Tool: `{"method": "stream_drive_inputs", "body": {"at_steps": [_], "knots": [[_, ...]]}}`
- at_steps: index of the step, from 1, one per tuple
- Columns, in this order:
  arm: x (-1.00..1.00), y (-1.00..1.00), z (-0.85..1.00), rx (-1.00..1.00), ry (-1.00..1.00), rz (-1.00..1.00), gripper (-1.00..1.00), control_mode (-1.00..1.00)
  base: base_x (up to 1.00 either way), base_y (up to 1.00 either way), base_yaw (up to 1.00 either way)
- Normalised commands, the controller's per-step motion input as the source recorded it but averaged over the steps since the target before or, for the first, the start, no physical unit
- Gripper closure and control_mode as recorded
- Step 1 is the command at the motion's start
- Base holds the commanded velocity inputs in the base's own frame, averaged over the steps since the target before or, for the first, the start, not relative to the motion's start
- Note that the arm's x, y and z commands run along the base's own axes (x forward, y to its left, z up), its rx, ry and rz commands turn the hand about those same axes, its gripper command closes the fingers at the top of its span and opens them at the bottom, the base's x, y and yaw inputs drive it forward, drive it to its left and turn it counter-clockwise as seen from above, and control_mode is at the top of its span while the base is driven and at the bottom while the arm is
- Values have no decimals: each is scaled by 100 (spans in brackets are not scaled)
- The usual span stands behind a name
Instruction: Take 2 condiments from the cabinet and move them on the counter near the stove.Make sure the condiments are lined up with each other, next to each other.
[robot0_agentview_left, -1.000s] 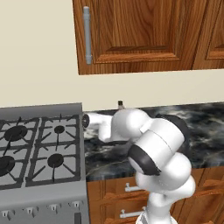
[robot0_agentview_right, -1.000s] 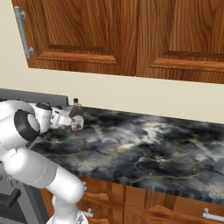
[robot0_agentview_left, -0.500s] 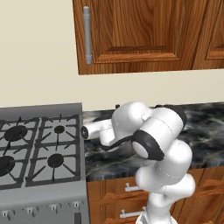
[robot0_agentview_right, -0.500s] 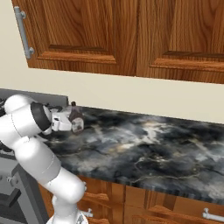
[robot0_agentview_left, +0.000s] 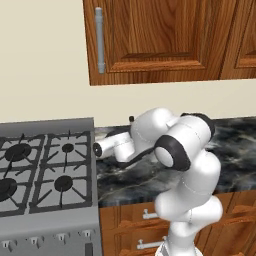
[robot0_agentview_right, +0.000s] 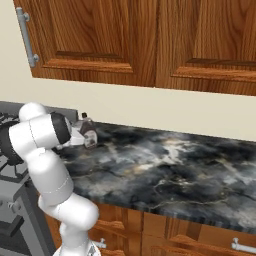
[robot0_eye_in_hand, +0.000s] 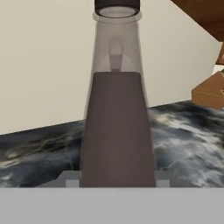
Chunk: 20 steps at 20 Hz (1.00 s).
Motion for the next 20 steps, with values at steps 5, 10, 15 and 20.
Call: {"method": "stream_drive_inputs", "body": {"at_steps": [5, 10, 15, 20], "knots": [[0, -12, -39, 7, -11, 0, 100, -100, 0, 0, 0], [-5, -17, -38, 14, -8, 0, 100, -100, 0, 0, 0], [-12, -19, -42, 18, -12, 0, 100, -100, 0, 0, 0], [-17, -17, -55, 17, -17, 0, 100, -100, 0, 0, 0]]}}
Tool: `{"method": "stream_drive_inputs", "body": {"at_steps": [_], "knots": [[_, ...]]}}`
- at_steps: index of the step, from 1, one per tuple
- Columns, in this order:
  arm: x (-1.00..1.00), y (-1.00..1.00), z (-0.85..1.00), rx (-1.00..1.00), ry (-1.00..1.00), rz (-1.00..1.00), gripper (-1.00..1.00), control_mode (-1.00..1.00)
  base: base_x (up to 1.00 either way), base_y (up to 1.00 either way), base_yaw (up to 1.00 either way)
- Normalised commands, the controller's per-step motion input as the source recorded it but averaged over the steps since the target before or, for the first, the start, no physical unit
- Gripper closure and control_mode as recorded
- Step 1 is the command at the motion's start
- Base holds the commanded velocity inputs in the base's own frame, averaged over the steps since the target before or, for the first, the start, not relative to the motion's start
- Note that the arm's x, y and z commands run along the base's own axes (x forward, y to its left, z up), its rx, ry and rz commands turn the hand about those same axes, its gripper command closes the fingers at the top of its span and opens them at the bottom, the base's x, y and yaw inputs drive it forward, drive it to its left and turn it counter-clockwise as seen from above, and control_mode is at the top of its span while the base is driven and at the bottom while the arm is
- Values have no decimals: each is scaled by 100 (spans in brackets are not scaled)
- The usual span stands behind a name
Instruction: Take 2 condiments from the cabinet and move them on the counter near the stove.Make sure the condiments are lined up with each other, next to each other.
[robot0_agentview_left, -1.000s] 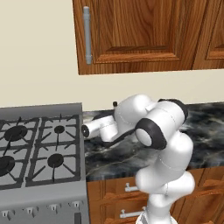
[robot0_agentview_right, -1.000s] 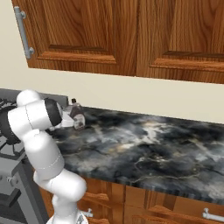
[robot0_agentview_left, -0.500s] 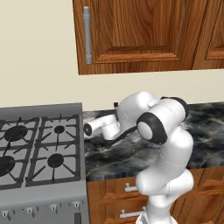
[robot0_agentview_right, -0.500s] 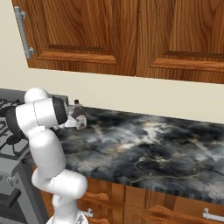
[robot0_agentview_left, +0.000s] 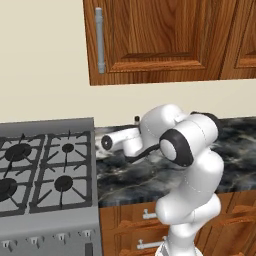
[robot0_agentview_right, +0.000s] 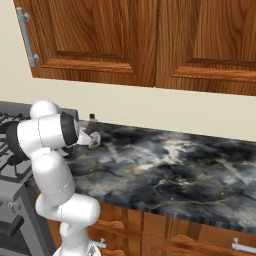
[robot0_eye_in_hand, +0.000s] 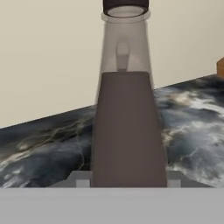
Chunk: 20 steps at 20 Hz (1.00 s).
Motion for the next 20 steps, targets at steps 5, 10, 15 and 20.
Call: {"method": "stream_drive_inputs", "body": {"at_steps": [5, 10, 15, 20], "knots": [[-28, -7, -65, 13, -17, 0, -100, -100, 0, 0, 0], [-21, 0, -53, 11, -15, 0, -100, -100, 0, 0, 0], [-21, 0, -19, 14, -20, 0, -100, -100, 0, 0, 0], [-53, 0, 6, 13, -30, 0, -100, -100, 0, 0, 0]]}}
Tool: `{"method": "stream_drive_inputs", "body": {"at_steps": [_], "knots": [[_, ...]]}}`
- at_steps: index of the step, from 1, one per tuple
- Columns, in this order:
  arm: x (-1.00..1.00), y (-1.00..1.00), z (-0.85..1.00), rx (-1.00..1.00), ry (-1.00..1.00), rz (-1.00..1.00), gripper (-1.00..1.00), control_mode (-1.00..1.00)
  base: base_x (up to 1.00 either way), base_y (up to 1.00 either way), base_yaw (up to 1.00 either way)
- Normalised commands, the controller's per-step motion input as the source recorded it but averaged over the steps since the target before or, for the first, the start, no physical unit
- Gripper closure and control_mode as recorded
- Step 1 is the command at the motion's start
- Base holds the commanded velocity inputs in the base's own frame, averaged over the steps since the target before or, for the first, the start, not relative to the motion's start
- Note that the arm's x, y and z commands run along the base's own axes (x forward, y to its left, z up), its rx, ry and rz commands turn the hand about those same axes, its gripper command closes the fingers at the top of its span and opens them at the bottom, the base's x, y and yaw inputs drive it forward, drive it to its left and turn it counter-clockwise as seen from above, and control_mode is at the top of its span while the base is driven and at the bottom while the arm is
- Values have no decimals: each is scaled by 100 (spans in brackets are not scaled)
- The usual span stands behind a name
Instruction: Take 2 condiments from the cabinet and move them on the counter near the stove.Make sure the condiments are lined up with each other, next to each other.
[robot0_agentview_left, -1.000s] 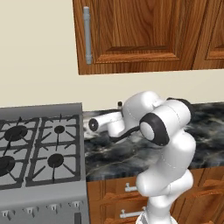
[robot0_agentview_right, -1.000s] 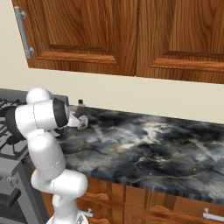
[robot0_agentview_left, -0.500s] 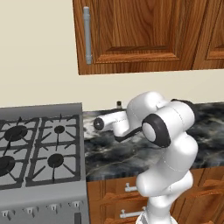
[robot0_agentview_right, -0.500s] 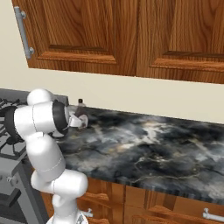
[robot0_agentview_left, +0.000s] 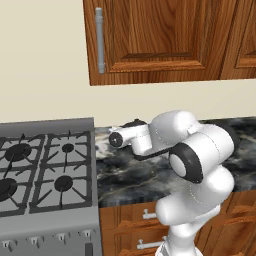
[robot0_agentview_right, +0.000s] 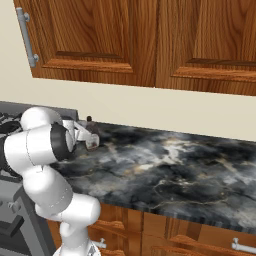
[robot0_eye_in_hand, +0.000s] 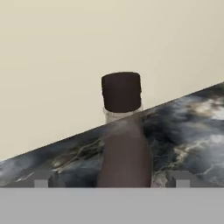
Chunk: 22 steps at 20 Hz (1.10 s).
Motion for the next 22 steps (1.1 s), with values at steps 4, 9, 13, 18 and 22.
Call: {"method": "stream_drive_inputs", "body": {"at_steps": [4, 9, 13, 18, 22], "knots": [[-75, 1, 29, 6, -23, -1, -100, -100, 0, 0, 0], [-91, 28, 46, 4, -14, 0, -100, -100, 0, 0, 0], [-100, 32, 88, 2, -10, 0, -100, -100, 0, 0, 0], [-87, 28, 100, 0, -1, 0, -100, -100, 0, 0, 0], [-73, 21, 100, 0, 7, 3, -100, -100, 0, 0, 0]]}}
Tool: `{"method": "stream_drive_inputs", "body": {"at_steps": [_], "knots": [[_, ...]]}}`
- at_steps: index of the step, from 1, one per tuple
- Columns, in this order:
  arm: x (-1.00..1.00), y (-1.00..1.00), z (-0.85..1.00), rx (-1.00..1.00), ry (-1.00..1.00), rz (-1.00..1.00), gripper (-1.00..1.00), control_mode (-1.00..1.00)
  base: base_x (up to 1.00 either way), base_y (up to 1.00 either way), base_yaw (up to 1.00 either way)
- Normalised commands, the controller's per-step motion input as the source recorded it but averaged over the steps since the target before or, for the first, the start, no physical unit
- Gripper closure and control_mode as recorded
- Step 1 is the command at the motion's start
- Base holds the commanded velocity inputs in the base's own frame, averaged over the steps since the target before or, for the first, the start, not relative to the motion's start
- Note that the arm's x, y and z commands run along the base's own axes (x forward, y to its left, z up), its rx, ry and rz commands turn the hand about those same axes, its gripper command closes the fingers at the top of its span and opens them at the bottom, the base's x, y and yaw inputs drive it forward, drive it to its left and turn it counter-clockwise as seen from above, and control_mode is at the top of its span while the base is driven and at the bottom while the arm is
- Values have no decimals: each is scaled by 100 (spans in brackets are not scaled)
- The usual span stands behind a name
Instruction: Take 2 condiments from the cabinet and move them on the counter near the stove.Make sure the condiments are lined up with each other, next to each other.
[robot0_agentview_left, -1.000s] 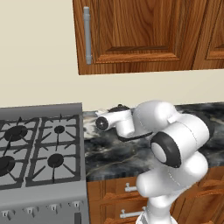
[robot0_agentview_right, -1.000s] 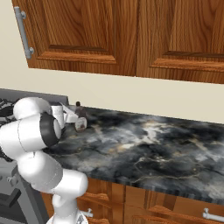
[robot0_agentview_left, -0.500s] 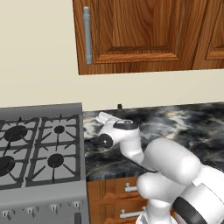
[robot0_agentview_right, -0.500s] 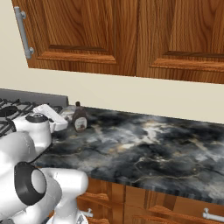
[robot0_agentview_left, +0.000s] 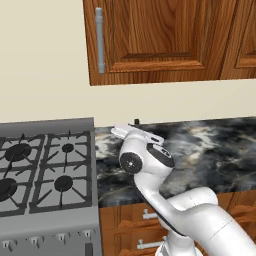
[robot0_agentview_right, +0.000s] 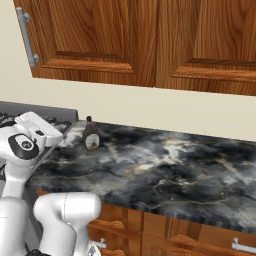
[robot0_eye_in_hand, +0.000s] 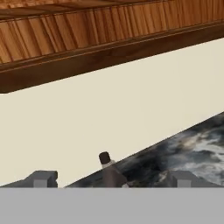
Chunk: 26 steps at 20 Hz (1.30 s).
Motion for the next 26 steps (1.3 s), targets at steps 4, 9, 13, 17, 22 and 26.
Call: {"method": "stream_drive_inputs", "body": {"at_steps": [4, 9, 13, 17, 22, 26], "knots": [[-74, 5, 100, -6, 30, 3, -100, -100, 0, 0, 0], [-67, 0, 84, -7, 49, 0, -100, -100, 0, 0, 0], [-73, -8, 38, -7, 49, 0, -100, -100, 0, 0, 0], [-83, -24, 4, -5, 37, 0, -100, -100, 0, 0, 0], [-84, -75, -21, -1, 4, 0, -100, -100, 0, 0, 0], [-52, -82, -33, 1, -7, 1, -100, -100, 0, 0, 0]]}}
